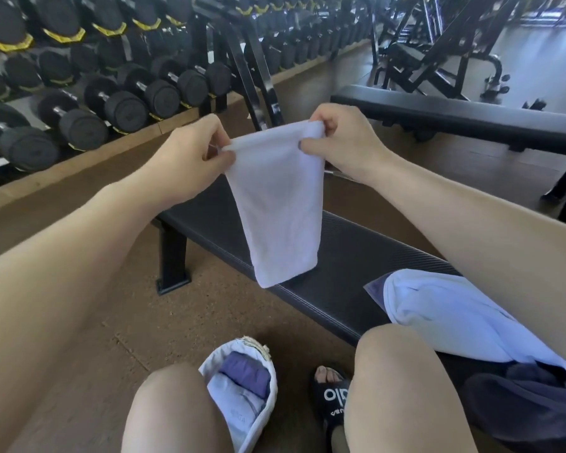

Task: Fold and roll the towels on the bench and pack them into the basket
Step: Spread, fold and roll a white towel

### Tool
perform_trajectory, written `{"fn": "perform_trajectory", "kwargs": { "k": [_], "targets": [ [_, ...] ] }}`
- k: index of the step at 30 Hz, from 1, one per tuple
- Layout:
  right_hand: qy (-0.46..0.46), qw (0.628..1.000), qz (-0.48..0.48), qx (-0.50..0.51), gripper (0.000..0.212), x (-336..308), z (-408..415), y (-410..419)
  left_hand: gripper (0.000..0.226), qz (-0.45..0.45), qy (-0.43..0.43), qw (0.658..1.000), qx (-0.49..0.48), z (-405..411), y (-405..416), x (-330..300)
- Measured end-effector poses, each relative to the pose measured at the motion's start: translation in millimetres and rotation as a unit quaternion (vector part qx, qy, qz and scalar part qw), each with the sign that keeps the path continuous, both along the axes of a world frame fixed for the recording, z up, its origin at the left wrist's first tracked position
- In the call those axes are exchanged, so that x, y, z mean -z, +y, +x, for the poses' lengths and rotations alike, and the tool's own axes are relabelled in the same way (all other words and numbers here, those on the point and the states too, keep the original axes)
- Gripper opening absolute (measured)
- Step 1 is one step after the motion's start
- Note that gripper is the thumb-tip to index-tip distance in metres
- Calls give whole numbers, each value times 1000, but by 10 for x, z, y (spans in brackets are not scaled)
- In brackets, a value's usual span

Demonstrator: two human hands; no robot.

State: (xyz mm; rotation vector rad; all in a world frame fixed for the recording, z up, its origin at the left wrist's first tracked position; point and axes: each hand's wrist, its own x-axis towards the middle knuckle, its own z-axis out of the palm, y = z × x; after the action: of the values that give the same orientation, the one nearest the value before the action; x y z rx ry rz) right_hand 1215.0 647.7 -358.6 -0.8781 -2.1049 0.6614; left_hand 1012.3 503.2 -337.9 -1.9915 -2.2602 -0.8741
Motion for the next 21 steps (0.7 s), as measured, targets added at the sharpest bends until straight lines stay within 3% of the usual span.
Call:
{"fn": "perform_trajectory", "kwargs": {
  "k": [3, 7, 10, 16, 18, 21],
  "targets": [
    [17, 999, -27, -21, 25, -51, -8, 19, 14, 28, -17, 999, 18, 10, -25, -129],
    [144, 978, -143, -45, 40, -84, 84, 83, 13, 45, -40, 995, 76, 2, -52, -228],
    [184, 959, -213, -18, 48, 7, 87, 111, 19, 33, -33, 993, 108, 25, -45, -253],
    [266, 909, -320, -43, 40, 183, 102, 59, 39, 14, -34, 993, 113, 137, 39, -309],
    [292, 885, -352, -86, 38, 200, 150, 28, 39, 25, -56, 991, 116, 167, 44, -337],
    [249, 837, -451, -185, 18, 352, 245, -37, 37, 41, -65, 988, 134, 234, 51, -380]
  ]
}}
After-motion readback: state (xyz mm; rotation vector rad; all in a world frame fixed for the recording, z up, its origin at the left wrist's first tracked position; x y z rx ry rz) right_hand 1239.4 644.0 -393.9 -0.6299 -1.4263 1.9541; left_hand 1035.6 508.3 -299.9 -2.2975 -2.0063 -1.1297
